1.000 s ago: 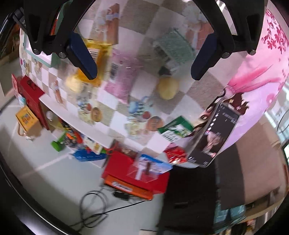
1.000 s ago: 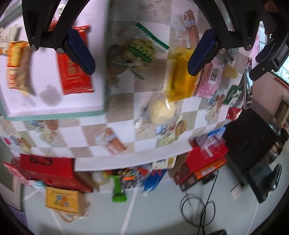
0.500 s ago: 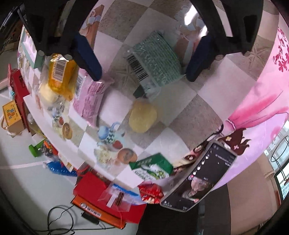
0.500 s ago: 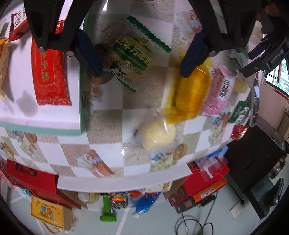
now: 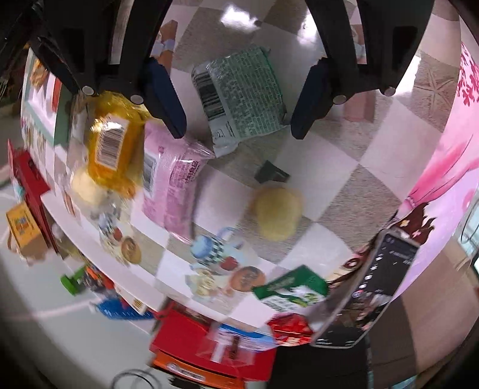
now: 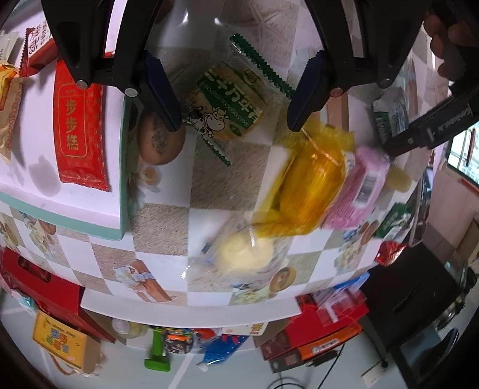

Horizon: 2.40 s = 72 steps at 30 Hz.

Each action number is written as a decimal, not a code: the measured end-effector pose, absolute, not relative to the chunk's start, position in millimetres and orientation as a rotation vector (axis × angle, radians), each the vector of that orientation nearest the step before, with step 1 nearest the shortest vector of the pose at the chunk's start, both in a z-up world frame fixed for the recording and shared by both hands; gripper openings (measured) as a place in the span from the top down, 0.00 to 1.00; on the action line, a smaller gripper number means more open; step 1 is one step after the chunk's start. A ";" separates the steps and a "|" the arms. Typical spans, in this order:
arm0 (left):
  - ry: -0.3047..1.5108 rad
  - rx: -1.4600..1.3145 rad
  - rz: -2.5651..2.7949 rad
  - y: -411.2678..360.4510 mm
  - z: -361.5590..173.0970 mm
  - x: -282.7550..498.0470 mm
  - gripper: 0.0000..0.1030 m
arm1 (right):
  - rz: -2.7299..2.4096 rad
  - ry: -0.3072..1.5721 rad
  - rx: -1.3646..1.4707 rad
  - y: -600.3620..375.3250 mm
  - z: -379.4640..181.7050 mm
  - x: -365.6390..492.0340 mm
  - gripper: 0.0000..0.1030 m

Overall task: Organize snacks
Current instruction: 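Grasp the green-white snack bag with the left tool while the right tool grasps the Snoopy-printed pastry, then lift and carry both held snacks over the white teal-rimmed tray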

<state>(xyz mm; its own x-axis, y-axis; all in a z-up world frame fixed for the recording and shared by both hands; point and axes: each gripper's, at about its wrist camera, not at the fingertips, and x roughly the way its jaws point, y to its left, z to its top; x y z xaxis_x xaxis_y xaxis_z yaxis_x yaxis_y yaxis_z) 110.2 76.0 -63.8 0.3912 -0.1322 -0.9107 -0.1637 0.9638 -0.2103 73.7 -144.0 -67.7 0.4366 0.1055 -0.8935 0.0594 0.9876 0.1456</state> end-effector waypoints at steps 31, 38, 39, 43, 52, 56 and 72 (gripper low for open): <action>1.231 -0.101 -0.007 48.7 -70.6 108.8 0.29 | 0.086 1.179 -0.082 -106.2 -82.8 65.9 0.27; 1.221 -0.094 -0.025 46.8 -68.9 109.8 0.35 | 0.095 1.174 -0.073 -104.1 -78.5 65.0 0.39; 1.217 -0.095 -0.027 46.9 -68.0 109.8 0.38 | 0.092 1.174 -0.070 -105.5 -77.5 65.3 0.40; 1.204 -0.103 -0.030 49.3 -65.0 109.6 0.41 | 0.079 1.158 -0.051 -111.5 -70.3 65.6 0.41; 1.132 -0.129 -0.016 57.9 -40.7 103.6 0.42 | 0.068 1.088 0.002 -125.0 -40.2 61.6 0.42; 1.099 -0.137 -0.015 60.3 -28.7 100.8 0.42 | 0.066 1.070 0.005 -125.9 -32.9 60.3 0.42; 0.966 -0.114 -0.050 46.6 16.9 86.4 0.42 | 0.038 0.937 0.063 -143.8 12.3 44.4 0.44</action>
<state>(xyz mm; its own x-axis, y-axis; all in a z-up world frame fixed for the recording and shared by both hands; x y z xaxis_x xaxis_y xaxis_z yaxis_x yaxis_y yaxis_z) 86.4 46.6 16.9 0.5676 -0.0934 -0.8180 -0.0087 0.9928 -0.1194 44.4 -143.8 12.3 0.5917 0.0601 -0.8039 -0.0052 0.9975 0.0708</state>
